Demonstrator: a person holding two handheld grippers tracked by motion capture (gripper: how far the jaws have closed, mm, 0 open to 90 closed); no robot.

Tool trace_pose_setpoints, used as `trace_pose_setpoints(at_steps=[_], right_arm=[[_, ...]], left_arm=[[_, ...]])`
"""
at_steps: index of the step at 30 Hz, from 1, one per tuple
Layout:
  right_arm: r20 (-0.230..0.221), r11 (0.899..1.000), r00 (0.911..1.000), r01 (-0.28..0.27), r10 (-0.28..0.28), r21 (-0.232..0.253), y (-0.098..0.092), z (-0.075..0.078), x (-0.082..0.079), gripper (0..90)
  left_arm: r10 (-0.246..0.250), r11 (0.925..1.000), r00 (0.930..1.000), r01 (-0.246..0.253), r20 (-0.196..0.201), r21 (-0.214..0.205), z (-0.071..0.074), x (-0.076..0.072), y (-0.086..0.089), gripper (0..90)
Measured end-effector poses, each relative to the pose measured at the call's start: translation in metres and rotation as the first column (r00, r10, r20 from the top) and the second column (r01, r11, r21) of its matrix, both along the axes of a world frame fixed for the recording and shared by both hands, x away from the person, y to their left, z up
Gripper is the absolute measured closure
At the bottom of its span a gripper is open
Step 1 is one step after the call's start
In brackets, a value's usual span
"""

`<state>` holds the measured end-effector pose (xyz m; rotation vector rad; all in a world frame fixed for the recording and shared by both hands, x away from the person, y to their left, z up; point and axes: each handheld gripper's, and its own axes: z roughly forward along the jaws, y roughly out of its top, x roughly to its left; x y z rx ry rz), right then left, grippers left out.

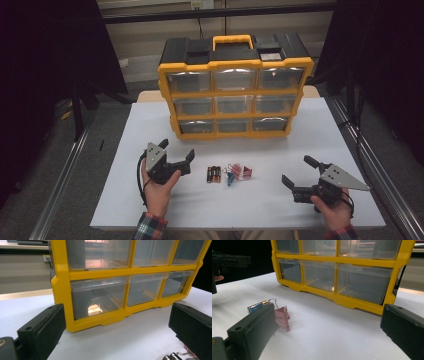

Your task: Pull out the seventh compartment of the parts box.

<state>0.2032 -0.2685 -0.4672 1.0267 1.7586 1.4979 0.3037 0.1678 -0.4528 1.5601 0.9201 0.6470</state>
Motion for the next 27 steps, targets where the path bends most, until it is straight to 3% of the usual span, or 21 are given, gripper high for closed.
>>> trace_pose_setpoints(at_steps=[3, 13, 16, 19, 22, 23, 27], right_arm=[[-0.001, 1.0, 1.0, -0.003, 0.003, -0.004, 0.001, 0.0, 0.0, 0.0], [0.003, 1.0, 1.0, -0.005, 0.005, 0.002, 0.002, 0.001, 0.0, 0.0], [0.0, 1.0, 1.0, -0.008, 0.008, 0.003, 0.002, 0.001, 0.0, 0.0], [0.0, 1.0, 1.0, -0.008, 0.008, 0.002, 0.002, 0.0, 0.0, 0.0], [-0.003, 1.0, 1.0, -0.008, 0.008, 0.003, 0.002, 0.0, 0.0, 0.0], [-0.003, 1.0, 1.0, -0.008, 0.008, 0.005, 0.002, 0.0, 0.0, 0.0], [0.001, 1.0, 0.9999, -0.012, 0.012, 0.007, 0.002, 0.0, 0.0, 0.0]], left_arm=[[0.004, 0.9998, 1.0, -0.005, 0.006, 0.021, 0.001, 0.001, -0.002, 1.0], [0.062, 0.9977, 0.9981, -0.062, 0.003, 0.026, 0.001, 0.008, -0.019, 0.9], [0.083, 0.9952, 0.9964, -0.084, 0.018, 0.05, 0.001, 0.011, -0.023, 0.8], [0.1, 0.9935, 0.9947, -0.101, 0.024, 0.051, 0.001, 0.014, -0.029, 0.8], [0.117, 0.9929, 0.993, -0.118, 0.014, 0.019, 0.0, 0.019, -0.035, 0.9], [0.131, 0.9904, 0.9912, -0.132, 0.018, 0.042, 0.0, 0.019, -0.037, 0.9], [0.146, 0.9877, 0.9891, -0.147, 0.022, 0.053, 0.0, 0.025, -0.041, 1.1]])
